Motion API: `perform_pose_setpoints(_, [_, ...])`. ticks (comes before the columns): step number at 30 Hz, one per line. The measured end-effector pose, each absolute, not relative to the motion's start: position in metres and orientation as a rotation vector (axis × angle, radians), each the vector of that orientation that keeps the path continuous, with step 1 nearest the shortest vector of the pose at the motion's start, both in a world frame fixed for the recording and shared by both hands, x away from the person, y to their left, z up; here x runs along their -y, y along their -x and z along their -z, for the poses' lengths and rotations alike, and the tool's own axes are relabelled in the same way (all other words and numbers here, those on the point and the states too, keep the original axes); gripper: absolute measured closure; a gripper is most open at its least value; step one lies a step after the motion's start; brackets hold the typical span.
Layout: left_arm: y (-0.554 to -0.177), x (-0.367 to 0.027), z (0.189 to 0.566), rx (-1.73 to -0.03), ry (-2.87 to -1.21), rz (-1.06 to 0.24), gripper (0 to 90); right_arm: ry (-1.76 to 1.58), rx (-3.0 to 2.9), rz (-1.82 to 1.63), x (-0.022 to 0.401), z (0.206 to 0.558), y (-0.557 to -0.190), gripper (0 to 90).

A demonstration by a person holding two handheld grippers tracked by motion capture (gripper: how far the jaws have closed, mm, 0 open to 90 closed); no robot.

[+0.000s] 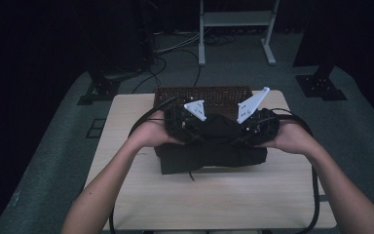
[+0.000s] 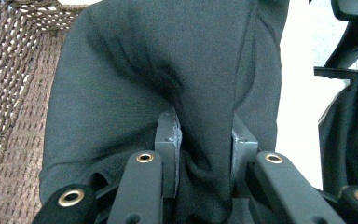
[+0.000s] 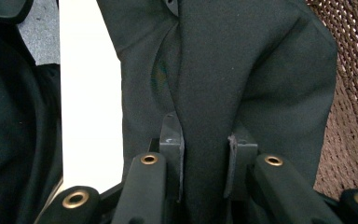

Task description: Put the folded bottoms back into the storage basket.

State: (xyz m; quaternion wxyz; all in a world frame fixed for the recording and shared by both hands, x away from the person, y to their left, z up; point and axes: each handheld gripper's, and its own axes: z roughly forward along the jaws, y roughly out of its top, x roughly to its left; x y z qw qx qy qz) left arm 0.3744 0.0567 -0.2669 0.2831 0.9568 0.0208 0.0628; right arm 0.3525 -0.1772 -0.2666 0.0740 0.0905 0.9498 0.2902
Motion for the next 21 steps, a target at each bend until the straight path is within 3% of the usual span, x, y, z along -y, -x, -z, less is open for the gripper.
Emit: perform_pose_setpoints(21, [-0.402,-0.060,0.228,-0.076,-2.578,-0.226,71.2,-0.257,-2.821,-0.877,0.172,0.232,-0.382,72.5])
